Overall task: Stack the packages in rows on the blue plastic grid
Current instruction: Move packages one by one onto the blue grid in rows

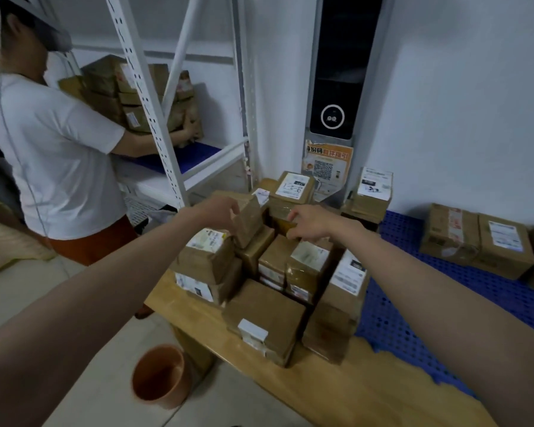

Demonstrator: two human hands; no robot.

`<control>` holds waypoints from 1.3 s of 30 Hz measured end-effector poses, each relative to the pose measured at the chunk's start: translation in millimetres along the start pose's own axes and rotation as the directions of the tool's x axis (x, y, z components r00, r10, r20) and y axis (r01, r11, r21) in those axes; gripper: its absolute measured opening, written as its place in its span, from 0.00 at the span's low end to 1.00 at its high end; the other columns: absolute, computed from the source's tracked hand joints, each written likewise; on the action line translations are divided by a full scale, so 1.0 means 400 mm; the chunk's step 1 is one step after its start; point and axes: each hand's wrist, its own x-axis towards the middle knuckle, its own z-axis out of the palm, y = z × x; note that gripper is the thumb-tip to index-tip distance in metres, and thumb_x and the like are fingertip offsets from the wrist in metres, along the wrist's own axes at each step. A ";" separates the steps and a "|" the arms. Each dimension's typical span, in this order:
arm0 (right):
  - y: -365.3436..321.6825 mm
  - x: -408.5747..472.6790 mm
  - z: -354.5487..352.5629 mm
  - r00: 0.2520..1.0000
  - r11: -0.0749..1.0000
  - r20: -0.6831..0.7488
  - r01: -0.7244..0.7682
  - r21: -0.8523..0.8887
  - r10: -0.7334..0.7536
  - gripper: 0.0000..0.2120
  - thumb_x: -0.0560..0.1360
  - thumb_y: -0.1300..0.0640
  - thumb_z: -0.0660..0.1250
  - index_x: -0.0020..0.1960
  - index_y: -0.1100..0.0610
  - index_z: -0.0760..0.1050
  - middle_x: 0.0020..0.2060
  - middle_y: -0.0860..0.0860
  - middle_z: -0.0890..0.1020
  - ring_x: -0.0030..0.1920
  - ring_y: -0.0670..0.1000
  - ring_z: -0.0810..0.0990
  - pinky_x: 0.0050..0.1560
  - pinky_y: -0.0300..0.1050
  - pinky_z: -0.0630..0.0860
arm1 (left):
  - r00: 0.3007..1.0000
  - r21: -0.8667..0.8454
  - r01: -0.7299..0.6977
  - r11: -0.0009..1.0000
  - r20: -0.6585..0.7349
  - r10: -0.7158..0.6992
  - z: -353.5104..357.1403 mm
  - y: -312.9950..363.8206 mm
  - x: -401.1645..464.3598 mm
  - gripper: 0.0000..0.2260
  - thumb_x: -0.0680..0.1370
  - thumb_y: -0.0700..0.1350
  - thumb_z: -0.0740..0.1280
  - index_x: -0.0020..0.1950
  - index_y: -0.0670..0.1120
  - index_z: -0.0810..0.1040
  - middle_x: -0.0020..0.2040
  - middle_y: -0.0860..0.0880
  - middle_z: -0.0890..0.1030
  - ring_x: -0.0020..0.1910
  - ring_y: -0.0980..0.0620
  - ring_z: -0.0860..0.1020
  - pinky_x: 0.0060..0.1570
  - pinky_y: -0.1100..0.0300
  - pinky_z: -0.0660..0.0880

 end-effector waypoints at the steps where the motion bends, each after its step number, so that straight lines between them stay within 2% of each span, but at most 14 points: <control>1: -0.023 0.036 0.010 1.000 1.000 0.006 -0.005 0.005 0.005 0.22 0.75 0.51 0.70 0.67 0.53 0.70 0.58 0.52 0.76 0.50 0.50 0.79 0.45 0.45 0.80 | 1.000 0.001 0.008 1.000 0.012 -0.008 -0.009 -0.043 0.024 0.26 0.71 0.48 0.76 0.67 0.46 0.72 0.61 0.46 0.75 0.55 0.48 0.74 0.50 0.58 0.70; 5: -0.083 0.160 0.051 1.000 1.000 -0.012 -0.027 -0.010 0.027 0.26 0.75 0.51 0.70 0.70 0.56 0.69 0.66 0.54 0.73 0.61 0.54 0.75 0.55 0.47 0.76 | 0.998 0.041 0.036 0.999 0.059 -0.039 -0.031 -0.179 0.120 0.35 0.69 0.49 0.77 0.72 0.45 0.67 0.68 0.44 0.71 0.65 0.45 0.71 0.61 0.52 0.71; 7: -0.098 0.211 0.078 0.998 0.998 -0.030 -0.061 0.002 0.061 0.27 0.74 0.50 0.71 0.70 0.57 0.69 0.65 0.55 0.74 0.61 0.55 0.75 0.57 0.48 0.75 | 0.997 0.064 0.020 0.998 0.075 -0.025 -0.031 -0.230 0.169 0.37 0.68 0.48 0.78 0.74 0.44 0.66 0.70 0.44 0.69 0.68 0.45 0.69 0.65 0.50 0.69; 8: -0.103 0.233 0.091 0.996 0.997 -0.031 -0.081 0.019 0.081 0.27 0.74 0.50 0.71 0.69 0.57 0.69 0.64 0.55 0.75 0.59 0.55 0.76 0.55 0.48 0.76 | 0.996 0.067 0.007 0.998 0.086 -0.012 -0.028 -0.251 0.191 0.38 0.67 0.47 0.79 0.73 0.44 0.66 0.70 0.44 0.70 0.68 0.44 0.70 0.65 0.50 0.70; 11: -0.115 0.284 0.133 0.991 0.986 -0.011 -0.135 0.099 0.137 0.29 0.74 0.50 0.71 0.70 0.58 0.67 0.61 0.53 0.75 0.50 0.51 0.76 0.39 0.42 0.78 | 0.996 0.077 -0.006 0.997 0.091 -0.001 -0.006 -0.294 0.239 0.38 0.66 0.45 0.79 0.72 0.44 0.66 0.68 0.42 0.72 0.68 0.42 0.69 0.64 0.50 0.70; 12: -0.120 0.299 0.146 0.988 0.980 0.000 -0.153 0.128 0.155 0.29 0.74 0.50 0.71 0.70 0.58 0.67 0.59 0.52 0.75 0.49 0.51 0.76 0.38 0.42 0.78 | 0.996 0.086 0.003 0.996 0.086 -0.010 0.002 -0.306 0.252 0.38 0.66 0.45 0.79 0.72 0.43 0.66 0.68 0.42 0.71 0.69 0.41 0.68 0.64 0.50 0.70; 13: -0.124 0.311 0.158 0.985 0.972 0.014 -0.172 0.159 0.172 0.28 0.73 0.50 0.72 0.69 0.58 0.67 0.58 0.52 0.75 0.50 0.51 0.77 0.40 0.45 0.80 | 0.996 0.091 0.016 0.996 0.086 -0.024 0.011 -0.315 0.263 0.38 0.66 0.45 0.79 0.72 0.42 0.65 0.68 0.41 0.71 0.69 0.41 0.67 0.63 0.50 0.69; 15: -0.132 0.334 0.183 0.980 0.959 0.029 -0.200 0.201 0.198 0.28 0.73 0.51 0.72 0.68 0.59 0.67 0.59 0.54 0.76 0.55 0.54 0.78 0.51 0.51 0.81 | 0.993 0.069 0.034 0.997 0.108 -0.041 0.027 -0.332 0.283 0.41 0.67 0.45 0.79 0.73 0.40 0.61 0.70 0.40 0.69 0.69 0.40 0.67 0.63 0.50 0.69; 17: -0.143 0.348 0.202 0.976 0.947 0.023 -0.216 0.236 0.217 0.31 0.72 0.52 0.73 0.71 0.59 0.67 0.62 0.55 0.76 0.60 0.54 0.77 0.58 0.49 0.78 | 0.990 0.013 0.039 0.999 0.132 -0.041 0.034 -0.340 0.299 0.43 0.66 0.44 0.79 0.74 0.41 0.58 0.70 0.40 0.69 0.68 0.40 0.69 0.59 0.52 0.70; 20: -0.160 0.363 0.224 0.970 0.930 0.029 -0.238 0.281 0.240 0.29 0.73 0.52 0.72 0.71 0.59 0.68 0.63 0.55 0.77 0.61 0.54 0.76 0.62 0.49 0.76 | 0.989 -0.021 0.035 0.999 0.142 -0.032 0.037 -0.344 0.315 0.45 0.66 0.44 0.80 0.75 0.42 0.57 0.70 0.41 0.70 0.66 0.41 0.71 0.52 0.57 0.69; 23: -0.172 0.367 0.233 0.969 0.922 0.049 -0.246 0.300 0.243 0.28 0.74 0.53 0.71 0.70 0.58 0.69 0.64 0.56 0.76 0.62 0.55 0.76 0.63 0.52 0.75 | 0.988 -0.063 0.020 0.998 0.151 -0.011 0.040 -0.336 0.316 0.46 0.66 0.43 0.80 0.76 0.43 0.56 0.68 0.42 0.71 0.64 0.43 0.73 0.49 0.59 0.68; 30: -0.194 0.352 0.243 0.965 0.907 0.027 -0.255 0.336 0.262 0.31 0.72 0.55 0.72 0.72 0.58 0.65 0.64 0.57 0.74 0.61 0.57 0.75 0.61 0.55 0.77 | 0.995 -0.124 -0.037 0.992 0.085 0.048 0.038 -0.306 0.297 0.45 0.62 0.42 0.80 0.74 0.43 0.60 0.67 0.43 0.72 0.64 0.43 0.72 0.51 0.59 0.67; 34: -0.190 0.329 0.242 0.969 0.900 0.011 -0.233 0.367 0.246 0.31 0.73 0.56 0.72 0.73 0.57 0.64 0.66 0.56 0.74 0.62 0.57 0.75 0.61 0.52 0.76 | 0.996 -0.122 -0.043 0.992 0.072 0.052 0.023 -0.293 0.281 0.45 0.63 0.41 0.80 0.74 0.43 0.60 0.67 0.42 0.72 0.65 0.43 0.72 0.55 0.56 0.69; 39: -0.189 0.280 0.203 0.975 0.893 -0.062 -0.170 0.417 0.215 0.33 0.72 0.56 0.74 0.74 0.56 0.64 0.69 0.54 0.72 0.67 0.54 0.72 0.63 0.45 0.71 | 0.998 -0.121 -0.056 0.991 0.000 0.056 -0.020 -0.251 0.253 0.39 0.66 0.39 0.79 0.72 0.42 0.63 0.67 0.41 0.72 0.65 0.41 0.72 0.62 0.49 0.71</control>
